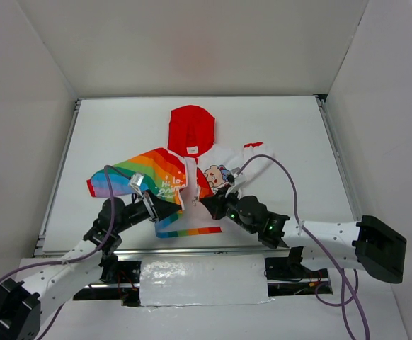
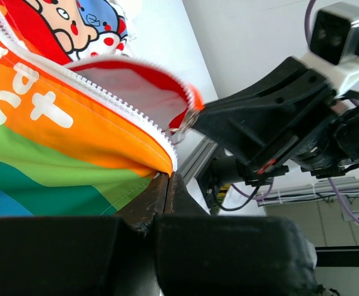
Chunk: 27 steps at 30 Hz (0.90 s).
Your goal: Zip up the jacket
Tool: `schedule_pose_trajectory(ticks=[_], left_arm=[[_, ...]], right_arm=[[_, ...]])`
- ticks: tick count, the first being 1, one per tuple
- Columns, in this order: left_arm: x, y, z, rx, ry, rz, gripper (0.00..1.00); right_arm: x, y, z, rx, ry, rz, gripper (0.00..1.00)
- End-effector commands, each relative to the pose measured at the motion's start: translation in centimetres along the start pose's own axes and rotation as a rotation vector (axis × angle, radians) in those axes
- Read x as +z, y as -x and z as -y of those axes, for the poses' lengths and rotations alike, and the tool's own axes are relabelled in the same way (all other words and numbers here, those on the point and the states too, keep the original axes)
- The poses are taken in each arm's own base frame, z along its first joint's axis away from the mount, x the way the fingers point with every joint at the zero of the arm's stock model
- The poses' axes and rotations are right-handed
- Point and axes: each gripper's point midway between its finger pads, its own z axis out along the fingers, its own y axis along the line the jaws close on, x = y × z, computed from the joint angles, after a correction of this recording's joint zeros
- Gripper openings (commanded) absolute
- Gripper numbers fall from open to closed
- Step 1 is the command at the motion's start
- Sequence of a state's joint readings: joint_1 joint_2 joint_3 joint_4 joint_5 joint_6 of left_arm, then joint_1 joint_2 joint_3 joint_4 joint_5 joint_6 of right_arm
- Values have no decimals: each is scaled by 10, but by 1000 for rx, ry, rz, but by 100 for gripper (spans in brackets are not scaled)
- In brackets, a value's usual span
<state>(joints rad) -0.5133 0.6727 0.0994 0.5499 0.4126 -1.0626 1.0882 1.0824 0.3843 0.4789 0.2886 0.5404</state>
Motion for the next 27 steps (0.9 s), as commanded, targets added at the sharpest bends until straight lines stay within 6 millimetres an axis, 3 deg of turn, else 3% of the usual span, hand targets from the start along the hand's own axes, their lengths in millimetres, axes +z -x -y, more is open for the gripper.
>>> schedule_pose_trajectory(ticks=[1, 3, 5, 7, 9, 12, 13, 17, 19, 20, 22, 27], left_arm=[[2, 17, 20, 84, -47, 40, 0], [3, 19, 21, 97, -42, 44, 0], [3, 20, 22, 103, -38, 41, 0], [3, 20, 21, 113, -27, 34, 0], [2, 21, 19, 122, -9, 36, 0], [1, 24, 17, 128, 13, 49, 0], [1, 25, 17, 130, 15, 53, 0], [2, 27, 16, 142, 26, 56, 0], [3, 27, 16, 144, 31, 51, 0], [3, 27, 15, 147, 38, 50, 0], [2, 28, 15, 150, 44, 50, 0], [1, 34, 19, 177, 46, 63, 0]], right_arm=[[0, 47, -8, 2, 28, 218, 0], [-4, 60, -16, -7, 73, 283, 0], [-12, 70, -36, -84, 198, 327, 0], [-21, 62, -58, -191, 342, 295, 0], [-19, 55, -66, -292, 394, 226, 0], [6, 59, -31, -256, 150, 194, 0], [12, 66, -7, -229, 2, 224, 0], [20, 74, 15, -181, -154, 268, 0], [9, 93, -5, -157, -39, 374, 0], [4, 80, -13, -177, 49, 354, 0], [-8, 88, -30, -192, 155, 383, 0], [-24, 71, -63, -249, 384, 320, 0]])
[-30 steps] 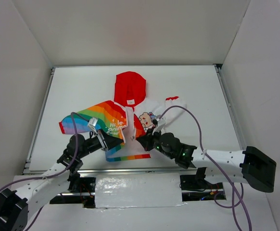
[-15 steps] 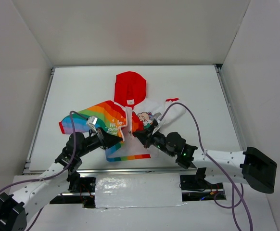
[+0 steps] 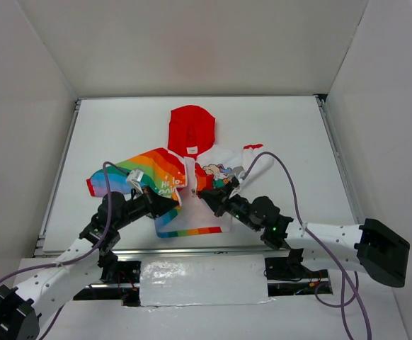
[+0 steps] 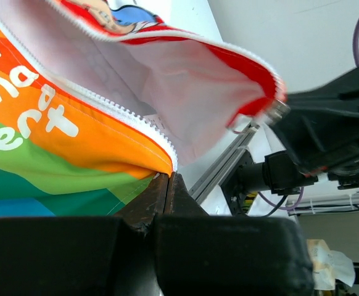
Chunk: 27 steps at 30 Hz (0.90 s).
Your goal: Zip up the jacket
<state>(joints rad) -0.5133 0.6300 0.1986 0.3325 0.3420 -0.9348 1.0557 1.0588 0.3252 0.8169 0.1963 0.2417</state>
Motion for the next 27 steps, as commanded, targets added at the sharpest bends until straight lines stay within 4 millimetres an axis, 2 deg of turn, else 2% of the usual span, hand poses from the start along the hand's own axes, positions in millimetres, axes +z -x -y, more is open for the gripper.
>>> schedule_pose_trajectory(ticks=[1, 3, 5, 11, 15, 21, 27], left_arm=[[0, 23, 24, 84, -55, 59, 0], [-1, 28, 29, 106, -68, 70, 0], [-2, 32, 36, 127, -93, 81, 0], [-8, 39, 59, 160, -196, 119, 0], [-10, 31, 56, 138, -228, 123, 0], [-13, 24, 56, 108, -271, 127, 0], [-13, 21, 57, 69, -287, 114, 0]], right_arm=[[-8, 26, -37, -12, 214, 76, 0], [-14, 17, -50, 15, 288, 26, 0], [-18, 7, -53, 59, 307, -20, 0], [-26, -19, -50, 187, 282, -104, 0], [-26, -31, -46, 242, 246, -148, 0], [-19, -39, -41, 330, 186, -178, 0], [-7, -34, -40, 372, 159, -157, 0]])
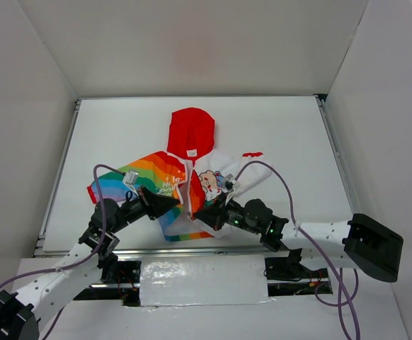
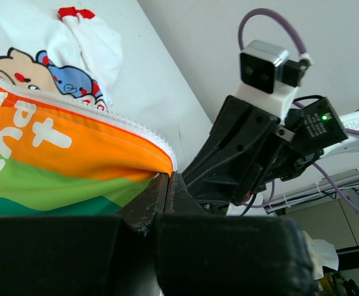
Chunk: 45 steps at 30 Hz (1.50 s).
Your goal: Zip up the jacket
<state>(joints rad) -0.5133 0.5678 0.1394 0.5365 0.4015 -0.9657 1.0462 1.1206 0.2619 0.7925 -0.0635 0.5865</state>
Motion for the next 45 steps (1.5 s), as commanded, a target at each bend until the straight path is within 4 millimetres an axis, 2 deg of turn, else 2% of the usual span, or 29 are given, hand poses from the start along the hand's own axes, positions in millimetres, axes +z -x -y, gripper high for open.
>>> schedule_pose_trajectory(ticks=[1, 12, 32, 40, 45], left_arm=[[0, 11, 25, 3, -106, 38, 0], [0, 3, 9, -147, 1, 5, 0], [-2, -5, 13, -200, -49, -15, 0], [-2, -4, 15, -199, -53, -12, 0], [-2, 2, 16, -182, -39, 6, 0]], right_arm=[[11, 28, -10, 31, 11, 90, 0], [13, 40, -17, 25, 34, 127, 0], [18, 45, -24, 30, 52, 130, 0], [20, 46, -23, 34, 43, 127, 0], [19, 39, -20, 34, 41, 112, 0]])
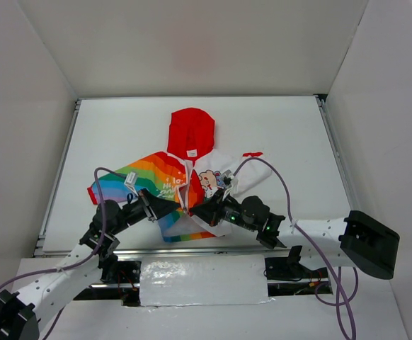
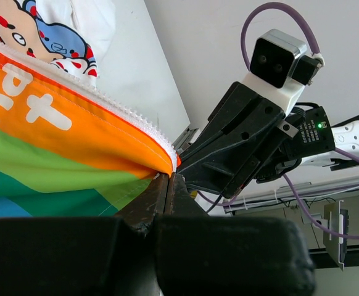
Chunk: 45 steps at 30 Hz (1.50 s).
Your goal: Zip up the jacket
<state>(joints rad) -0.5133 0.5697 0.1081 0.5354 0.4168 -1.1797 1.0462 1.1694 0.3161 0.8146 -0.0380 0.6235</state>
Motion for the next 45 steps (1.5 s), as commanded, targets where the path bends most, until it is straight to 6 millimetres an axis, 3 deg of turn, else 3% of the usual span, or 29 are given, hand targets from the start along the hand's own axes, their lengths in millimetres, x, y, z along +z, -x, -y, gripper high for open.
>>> schedule_pose_trajectory(ticks=[1, 25, 45], left_arm=[[0, 12, 20, 55, -50, 37, 0], [4, 27, 25, 115, -7, 68, 0], [2, 17, 22, 79, -34, 45, 0]], right_arm=[[6, 24, -15, 4, 46, 76, 0], [1, 13, -11, 9, 47, 49, 0], [9, 20, -14, 4, 48, 64, 0]])
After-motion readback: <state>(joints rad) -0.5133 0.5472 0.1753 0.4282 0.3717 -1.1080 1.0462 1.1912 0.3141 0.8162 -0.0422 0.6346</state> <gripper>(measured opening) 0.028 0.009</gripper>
